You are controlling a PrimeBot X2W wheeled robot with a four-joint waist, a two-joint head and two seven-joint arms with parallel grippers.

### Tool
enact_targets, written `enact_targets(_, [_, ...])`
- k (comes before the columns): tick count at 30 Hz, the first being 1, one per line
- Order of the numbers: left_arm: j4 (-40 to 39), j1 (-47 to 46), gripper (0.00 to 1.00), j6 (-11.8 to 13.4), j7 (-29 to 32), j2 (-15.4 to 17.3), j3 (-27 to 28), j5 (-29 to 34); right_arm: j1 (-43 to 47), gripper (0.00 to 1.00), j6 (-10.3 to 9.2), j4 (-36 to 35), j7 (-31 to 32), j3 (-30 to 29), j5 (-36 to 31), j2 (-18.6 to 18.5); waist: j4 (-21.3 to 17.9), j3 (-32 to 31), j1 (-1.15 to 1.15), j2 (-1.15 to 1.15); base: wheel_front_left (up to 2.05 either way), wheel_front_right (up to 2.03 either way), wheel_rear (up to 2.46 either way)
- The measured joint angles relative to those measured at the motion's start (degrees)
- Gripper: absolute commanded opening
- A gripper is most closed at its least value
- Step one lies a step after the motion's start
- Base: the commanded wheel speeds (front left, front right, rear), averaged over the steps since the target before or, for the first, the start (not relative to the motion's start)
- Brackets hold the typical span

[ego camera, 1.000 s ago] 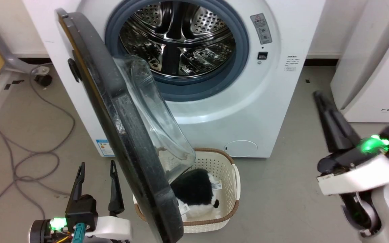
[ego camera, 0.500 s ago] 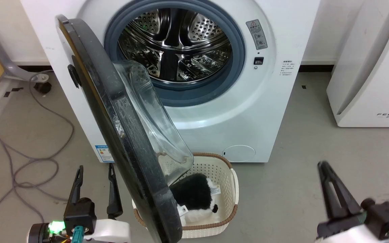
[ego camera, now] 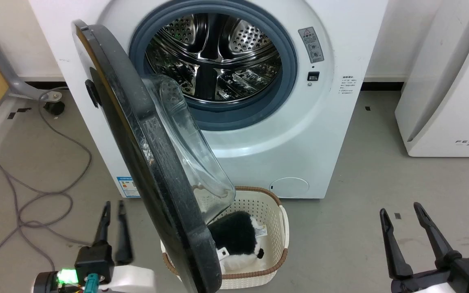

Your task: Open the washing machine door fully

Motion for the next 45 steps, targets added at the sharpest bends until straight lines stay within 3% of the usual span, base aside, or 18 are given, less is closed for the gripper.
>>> enact_targets(7, [-4.5, -0.2, 0.0, 0.0, 0.0, 0.1, 2.4, -0.9, 0.0, 1.0, 0.0, 0.3, 0.0, -0.5, 3.6, 0.0, 0.1, -0.1, 0.0, 0.0, 0.0, 0.0, 0.0])
enact_targets(15, [-19.2, -3.4, 0.0, -0.7, 0.0, 1.2, 1.7, 1.3, 1.0, 1.0, 0.0, 0.1, 0.0, -0.6, 6.5, 0.1, 0.5, -0.2, 0.0, 0.0, 0.0, 0.0, 0.0])
enact_targets(21, [-28.4, -5.6, 0.0, -2.9, 0.0, 2.4, -5.5, 5.1, 1.2, 1.0, 0.0, 0.2, 0.0, -0.3, 6.5, 0.1, 0.8, -0.4, 0.0, 0.0, 0.0, 0.0, 0.0])
enact_targets(27, [-31.9, -6.8, 0.0, -6.0, 0.0, 2.5, -15.1, 6.0, 1.4, 1.0, 0.0, 0.5, 0.0, 0.2, 6.3, 0.1, 1.3, -0.5, 0.0, 0.0, 0.0, 0.0, 0.0])
enact_targets(34, [-31.2, -6.8, 0.0, -9.3, 0.0, 1.5, -25.9, 6.0, 1.8, 1.0, 0.0, 1.0, 0.0, 0.5, 6.3, 0.1, 1.9, -0.6, 0.0, 0.0, 0.0, 0.0, 0.0])
enact_targets(45, [-25.7, -3.1, 0.0, -10.0, 0.3, 1.3, -33.5, 6.4, 1.8, 1.0, 0.0, 1.5, 0.0, 0.7, 6.3, 0.1, 2.7, -0.7, 0.0, 0.0, 0.0, 0.0, 0.0])
